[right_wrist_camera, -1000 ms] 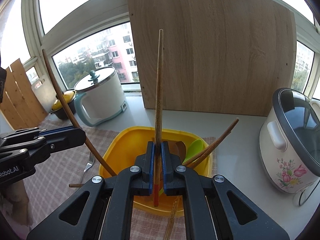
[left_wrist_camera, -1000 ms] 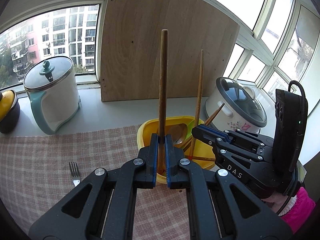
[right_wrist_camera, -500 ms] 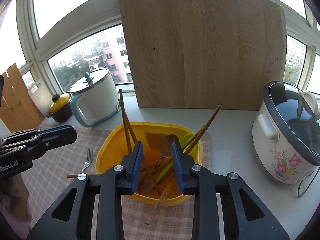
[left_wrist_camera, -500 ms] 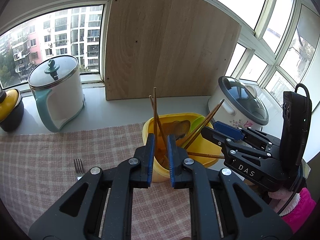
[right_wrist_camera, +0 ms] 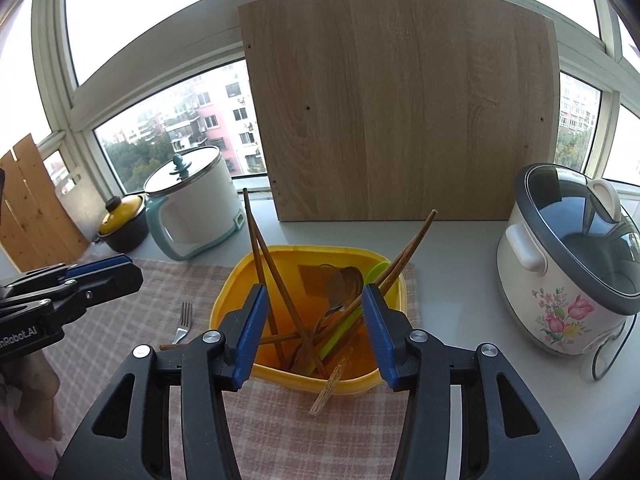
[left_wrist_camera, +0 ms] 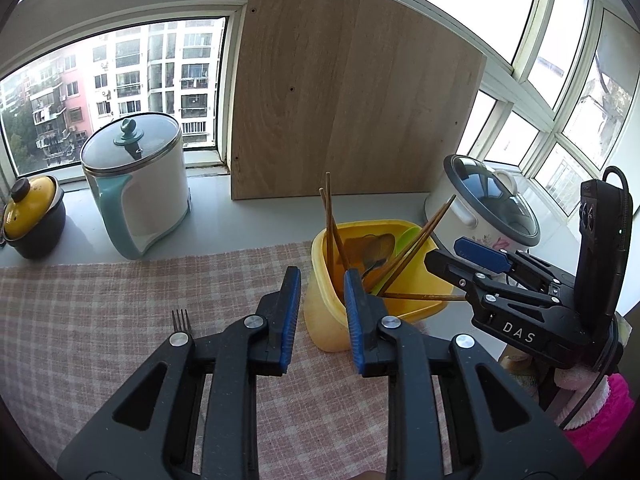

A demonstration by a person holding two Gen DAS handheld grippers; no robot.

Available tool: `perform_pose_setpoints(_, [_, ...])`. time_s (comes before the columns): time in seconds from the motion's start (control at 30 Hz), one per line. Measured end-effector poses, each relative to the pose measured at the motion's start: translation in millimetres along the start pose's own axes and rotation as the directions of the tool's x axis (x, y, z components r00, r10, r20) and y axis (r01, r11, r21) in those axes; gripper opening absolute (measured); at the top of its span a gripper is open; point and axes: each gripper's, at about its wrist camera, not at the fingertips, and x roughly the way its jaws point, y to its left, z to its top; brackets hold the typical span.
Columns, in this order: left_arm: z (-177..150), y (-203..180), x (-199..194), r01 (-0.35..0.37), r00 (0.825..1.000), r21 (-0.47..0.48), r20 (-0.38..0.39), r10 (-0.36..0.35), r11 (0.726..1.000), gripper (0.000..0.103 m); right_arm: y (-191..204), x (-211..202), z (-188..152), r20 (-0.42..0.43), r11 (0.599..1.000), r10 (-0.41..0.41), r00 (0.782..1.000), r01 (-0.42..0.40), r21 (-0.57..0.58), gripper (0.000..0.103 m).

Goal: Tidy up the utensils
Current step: 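Move the open right gripper over the fork on the cloth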

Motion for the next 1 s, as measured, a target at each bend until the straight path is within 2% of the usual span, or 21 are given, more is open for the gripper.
perform_pose_setpoints(0.13, [-6,8,-10,-0.014,1.000,0.002,0.005,0.014,1.000,0.023,9,-7,-2,0.019,1.000,-0.016,1.000,0.017,-0.004,0.064])
perform_pose_setpoints(0.17, [-8,11,-13,-0.019,1.000,0.002,0.008,0.019,1.000,0.026,11,-8,-2,0.022,1.000,-0.020,1.000,0.021,-0.005,0.067])
perform_pose_setpoints(0.23, [-14,17,-19,-0.028,0.999,0.000,0.018,0.028,1.000,0.040,16,-11,-3,0.027,1.000,-0.025,0.999,0.025,-0.005,0.071])
perform_pose_setpoints(0.3, [-19,23,-26,-0.042,0.999,0.003,0.021,0.042,0.999,0.040,21,-13,-4,0.031,1.000,-0.026,0.999,0.026,-0.005,0.076])
perform_pose_setpoints(0.63, [-59,75,-59,-0.111,0.994,-0.024,0.000,0.111,0.994,0.041,54,-23,-11,0.048,0.999,0.021,0.999,-0.020,-0.030,0.077])
perform_pose_setpoints(0.83, [-90,116,-77,-0.160,0.987,-0.065,-0.033,0.158,0.985,0.041,90,-25,-15,0.044,0.992,0.099,0.994,-0.095,-0.088,0.077])
perform_pose_setpoints(1.0, [-116,142,-88,-0.186,0.982,-0.106,-0.058,0.180,0.977,0.041,121,-11,-20,-0.004,0.976,0.179,0.984,-0.178,-0.125,0.077])
